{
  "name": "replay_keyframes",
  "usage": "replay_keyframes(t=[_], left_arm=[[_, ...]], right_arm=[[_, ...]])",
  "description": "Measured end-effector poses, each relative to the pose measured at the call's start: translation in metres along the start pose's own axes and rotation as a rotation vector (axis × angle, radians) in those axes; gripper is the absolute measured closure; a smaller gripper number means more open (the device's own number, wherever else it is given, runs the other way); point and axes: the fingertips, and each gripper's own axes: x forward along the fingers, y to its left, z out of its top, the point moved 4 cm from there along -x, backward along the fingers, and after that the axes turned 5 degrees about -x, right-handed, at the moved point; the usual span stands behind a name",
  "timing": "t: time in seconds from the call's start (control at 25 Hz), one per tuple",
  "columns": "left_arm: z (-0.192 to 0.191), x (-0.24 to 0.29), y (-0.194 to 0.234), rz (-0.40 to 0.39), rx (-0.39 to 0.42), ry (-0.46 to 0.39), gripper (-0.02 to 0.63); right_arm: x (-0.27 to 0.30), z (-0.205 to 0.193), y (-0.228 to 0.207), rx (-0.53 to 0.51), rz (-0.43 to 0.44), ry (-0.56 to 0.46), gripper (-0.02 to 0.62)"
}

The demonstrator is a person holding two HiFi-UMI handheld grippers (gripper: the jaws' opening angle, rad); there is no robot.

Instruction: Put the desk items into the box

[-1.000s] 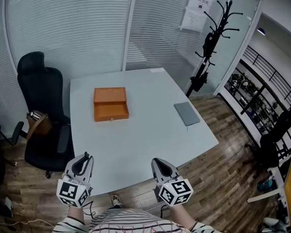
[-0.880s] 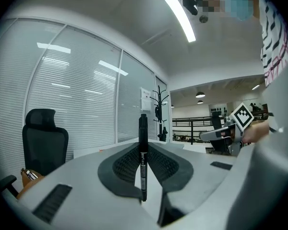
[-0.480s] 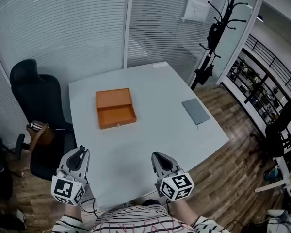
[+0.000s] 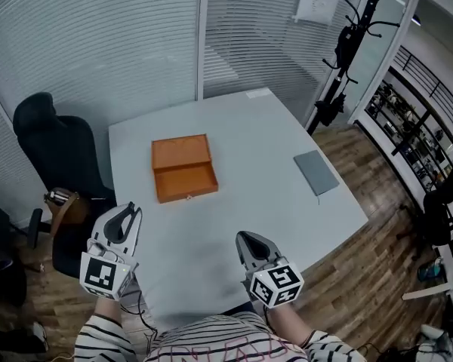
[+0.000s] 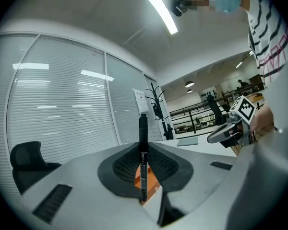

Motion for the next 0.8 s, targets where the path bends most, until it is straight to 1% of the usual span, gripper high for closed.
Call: replay_keyframes(t=[0.2, 0.4, 0.48, 0.64, 0.8], left_arm=[[0.01, 0.04, 0.006, 0.006, 0.065, 0.0, 0.543], [0.018, 0.084, 0.023, 0.016, 0.1, 0.039, 0.543], [0.02, 0.101, 0.029, 0.015, 0.136, 0.058, 0.543], [0.021, 0.138, 0.036, -0.009, 0.224, 0.109, 0.543], [0.014, 0.178, 0.037, -0.044, 0.276, 0.157, 0.543]], right_arm=[[0.024, 0.002, -0.019, 0.006, 0.056, 0.029, 0.568], [0.045, 0.008, -0.04, 0.014, 0.097, 0.049, 0.568], [0.052, 0.008, -0.048, 0.018, 0.107, 0.057, 0.568], [0.063, 0.005, -0.064, 0.026, 0.12, 0.075, 0.568], [0.072, 0.003, -0.078, 0.036, 0.126, 0.089, 0.568]])
